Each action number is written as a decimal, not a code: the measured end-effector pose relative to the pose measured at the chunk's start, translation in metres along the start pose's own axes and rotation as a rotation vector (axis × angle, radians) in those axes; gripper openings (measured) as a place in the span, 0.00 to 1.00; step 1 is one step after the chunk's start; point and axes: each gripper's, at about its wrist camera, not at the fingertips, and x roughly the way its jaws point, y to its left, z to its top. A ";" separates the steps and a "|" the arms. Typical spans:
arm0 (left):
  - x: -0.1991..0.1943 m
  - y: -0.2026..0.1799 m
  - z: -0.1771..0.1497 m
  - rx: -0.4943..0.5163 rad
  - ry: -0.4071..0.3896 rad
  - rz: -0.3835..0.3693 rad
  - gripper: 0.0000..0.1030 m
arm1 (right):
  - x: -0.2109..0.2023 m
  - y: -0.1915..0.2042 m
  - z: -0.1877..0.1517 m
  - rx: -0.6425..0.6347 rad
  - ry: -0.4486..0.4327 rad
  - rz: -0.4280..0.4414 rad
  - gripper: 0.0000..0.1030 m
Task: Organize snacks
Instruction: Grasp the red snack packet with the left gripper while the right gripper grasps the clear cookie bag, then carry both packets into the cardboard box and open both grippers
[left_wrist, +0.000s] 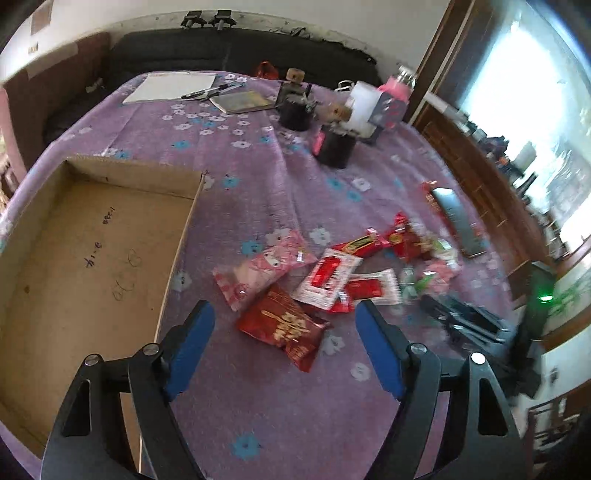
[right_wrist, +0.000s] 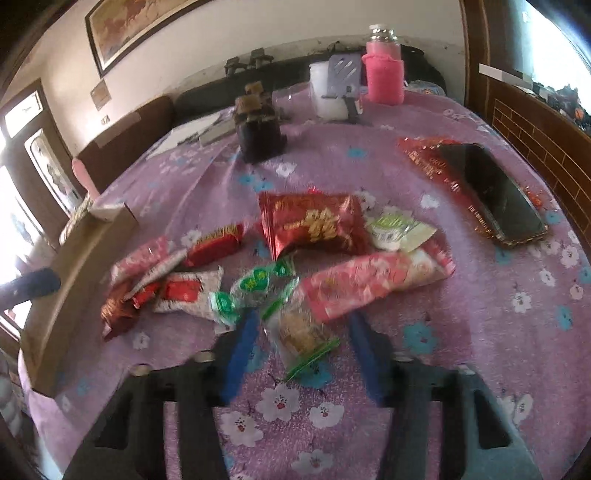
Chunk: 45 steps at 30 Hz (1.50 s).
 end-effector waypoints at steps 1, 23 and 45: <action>0.007 -0.003 -0.001 0.013 0.001 0.025 0.76 | -0.004 0.000 0.000 0.002 -0.014 0.006 0.32; 0.019 -0.004 -0.032 0.014 -0.001 0.058 0.28 | -0.025 0.000 -0.007 -0.010 -0.111 0.081 0.23; -0.096 0.142 0.045 -0.092 -0.140 0.034 0.29 | -0.056 0.152 0.066 -0.133 -0.072 0.366 0.22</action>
